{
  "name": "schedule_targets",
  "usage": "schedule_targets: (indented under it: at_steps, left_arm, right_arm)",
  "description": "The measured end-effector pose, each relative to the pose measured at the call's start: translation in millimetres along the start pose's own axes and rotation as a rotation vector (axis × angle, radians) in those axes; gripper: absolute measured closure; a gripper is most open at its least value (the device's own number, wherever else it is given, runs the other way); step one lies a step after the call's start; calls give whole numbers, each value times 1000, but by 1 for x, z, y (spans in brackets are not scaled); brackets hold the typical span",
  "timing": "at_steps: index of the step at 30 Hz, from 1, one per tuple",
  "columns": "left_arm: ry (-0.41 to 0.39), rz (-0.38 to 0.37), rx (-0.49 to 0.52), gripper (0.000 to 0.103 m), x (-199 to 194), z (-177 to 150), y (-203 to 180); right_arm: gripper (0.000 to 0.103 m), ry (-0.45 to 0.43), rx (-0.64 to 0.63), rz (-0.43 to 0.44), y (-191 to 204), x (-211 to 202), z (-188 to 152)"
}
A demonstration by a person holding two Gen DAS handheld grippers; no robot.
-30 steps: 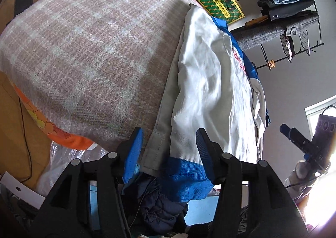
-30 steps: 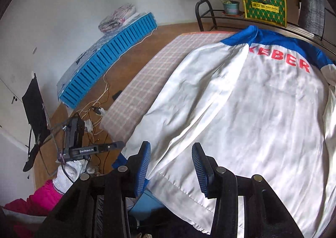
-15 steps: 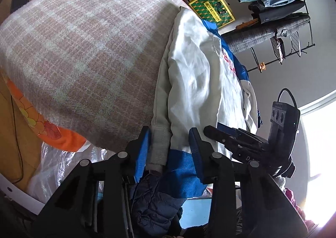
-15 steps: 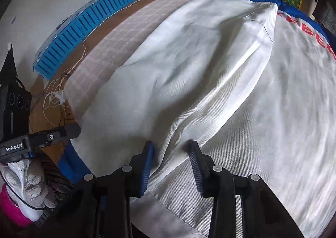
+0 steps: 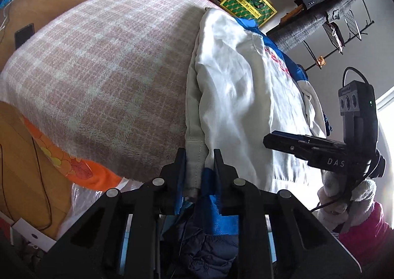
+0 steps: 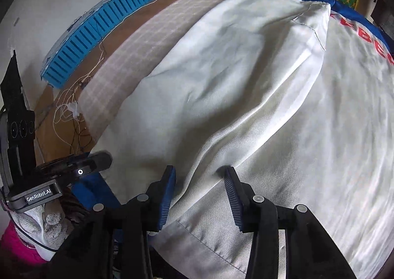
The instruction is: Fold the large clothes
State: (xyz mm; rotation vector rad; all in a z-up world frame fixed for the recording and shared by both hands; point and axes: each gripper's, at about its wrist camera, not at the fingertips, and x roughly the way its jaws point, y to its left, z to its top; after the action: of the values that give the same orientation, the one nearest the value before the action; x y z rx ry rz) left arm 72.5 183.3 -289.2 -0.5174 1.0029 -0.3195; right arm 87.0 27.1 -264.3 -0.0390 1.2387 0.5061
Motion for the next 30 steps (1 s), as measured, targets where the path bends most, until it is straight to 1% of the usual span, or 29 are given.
schedule_targets:
  at_steps: [3,5,7,8,9,10,14,17,20,23,25,26,28,30]
  left_arm:
    - [-47,35,92,85,-11,-1,-20]
    - [-69,53,153,86,-15,-2,-33]
    - [-84,67,200,86,-17,-3,-44]
    - [-88,72,218,86,-18,-3,-49]
    - [-89,74,231,86,-18,-3,-52]
    - [-90,77,242,86,-18,-3,-55]
    - [-90,88,277,87,-18,-3,-62]
    - [-87,88,292,87,-17,-4,-66]
    - [-90,96,321,87,-18,-5,-72]
    - [-90,100,337,87,-17,-5,-77]
    - [-89,108,351,87,-16,-6,-79]
    - [-86,111,358,87,-15,-6,-81]
    - [-81,122,372,87,-14,-8,-85]
    - [-78,131,388,87,-13,-9,-87]
  right_arm:
    - [56,-51,29,37,-4,-24,12]
    - [55,-85,32,43,-4,-36,25]
    - [52,-111,33,53,-1,-43,42]
    - [47,-117,36,60,1,-44,52]
    - [38,-114,38,75,3,-42,62]
    - [36,-114,44,84,5,-40,71]
    - [36,-102,72,55,15,-15,109]
    - [36,-50,77,13,23,14,136]
    - [36,-17,76,-58,27,40,155]
    - [37,3,81,-101,29,60,170]
    - [37,36,88,-129,28,75,176]
    - [37,58,90,-141,26,83,178]
    - [48,80,85,-181,24,93,180]
    - [68,76,71,-201,23,95,179]
